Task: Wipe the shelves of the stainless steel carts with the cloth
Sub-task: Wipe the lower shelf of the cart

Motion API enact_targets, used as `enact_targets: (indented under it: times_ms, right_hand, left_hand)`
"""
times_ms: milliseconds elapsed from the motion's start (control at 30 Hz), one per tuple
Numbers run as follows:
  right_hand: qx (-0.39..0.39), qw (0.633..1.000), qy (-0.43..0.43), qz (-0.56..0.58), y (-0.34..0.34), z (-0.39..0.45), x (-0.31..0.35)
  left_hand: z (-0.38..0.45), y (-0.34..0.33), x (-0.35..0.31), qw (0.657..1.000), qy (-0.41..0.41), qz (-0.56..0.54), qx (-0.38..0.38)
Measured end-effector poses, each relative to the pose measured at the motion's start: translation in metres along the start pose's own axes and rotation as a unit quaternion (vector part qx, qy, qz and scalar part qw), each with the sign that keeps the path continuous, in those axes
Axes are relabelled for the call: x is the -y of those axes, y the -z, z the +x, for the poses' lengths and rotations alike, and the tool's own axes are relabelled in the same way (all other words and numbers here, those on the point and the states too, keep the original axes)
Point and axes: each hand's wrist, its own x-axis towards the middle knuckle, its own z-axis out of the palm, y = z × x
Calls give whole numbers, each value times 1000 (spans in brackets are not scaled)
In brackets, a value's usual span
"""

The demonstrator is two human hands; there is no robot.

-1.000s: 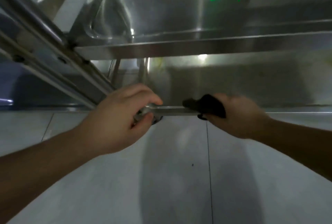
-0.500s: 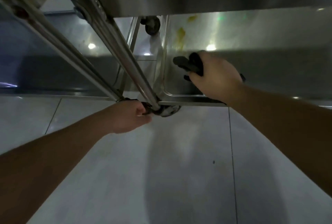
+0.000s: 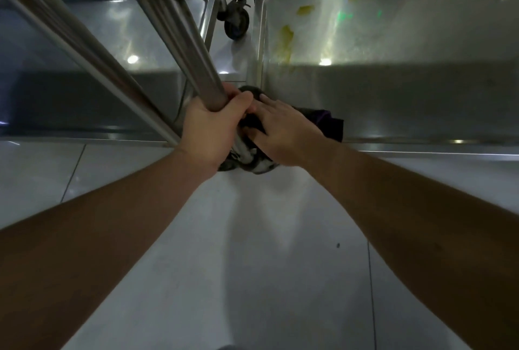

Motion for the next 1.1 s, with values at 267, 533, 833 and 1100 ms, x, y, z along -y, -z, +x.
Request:
enact_targets:
  times_ms: [267,533,833,1100]
  right_hand:
    - [-64,989,-120,-62,35,-96,-89]
    - [-174,883,-435,-21,94,-123,-185]
    - [-122,970,-207,-23,14,52,-16]
    - [-87,992,-81,-45,42,35,-66]
  left_hand:
    - [1,-5,2,998,-16,20,-52]
    - [2,-9,8,998,-32,8,-59]
    - [3,-11,8,998,-27,-13,-63]
    - [1,-11,11,997,-28,-36,-62]
